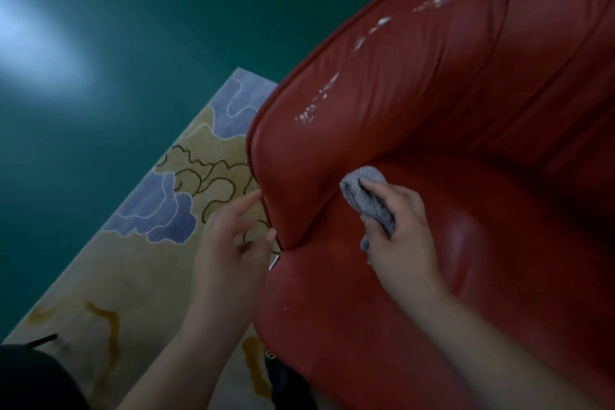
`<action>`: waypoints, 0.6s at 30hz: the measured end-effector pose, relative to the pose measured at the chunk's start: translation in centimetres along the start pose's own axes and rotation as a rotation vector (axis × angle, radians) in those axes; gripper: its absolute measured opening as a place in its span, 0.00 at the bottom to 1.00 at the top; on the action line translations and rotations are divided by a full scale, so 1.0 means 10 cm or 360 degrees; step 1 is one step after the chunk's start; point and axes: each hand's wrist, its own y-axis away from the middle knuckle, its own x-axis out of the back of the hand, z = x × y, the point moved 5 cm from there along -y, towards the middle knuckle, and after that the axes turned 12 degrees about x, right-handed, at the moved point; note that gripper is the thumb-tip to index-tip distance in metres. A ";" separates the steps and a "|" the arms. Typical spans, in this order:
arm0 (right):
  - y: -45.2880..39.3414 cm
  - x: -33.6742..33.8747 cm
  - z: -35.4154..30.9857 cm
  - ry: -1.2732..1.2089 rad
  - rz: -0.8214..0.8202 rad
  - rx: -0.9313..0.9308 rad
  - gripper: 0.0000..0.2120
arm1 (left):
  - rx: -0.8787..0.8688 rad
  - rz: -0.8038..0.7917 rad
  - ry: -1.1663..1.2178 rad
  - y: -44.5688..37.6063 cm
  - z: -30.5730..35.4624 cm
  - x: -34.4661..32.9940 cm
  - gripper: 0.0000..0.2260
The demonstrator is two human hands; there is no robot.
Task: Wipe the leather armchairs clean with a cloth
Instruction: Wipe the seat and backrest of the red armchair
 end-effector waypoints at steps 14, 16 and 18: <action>-0.83 -0.53 -0.70 0.0299 0.0197 0.0463 0.23 | -0.0439 -0.0335 -0.0633 -1.18 0.73 -0.06 0.41; -0.95 -0.62 -0.73 0.0526 0.0079 0.0624 0.20 | -0.0422 -0.0558 -0.0594 -1.27 0.74 -0.17 0.40; -1.02 -0.60 -0.71 0.0758 0.0073 0.0758 0.17 | -0.0444 -0.0643 -0.0564 -1.32 0.73 -0.19 0.38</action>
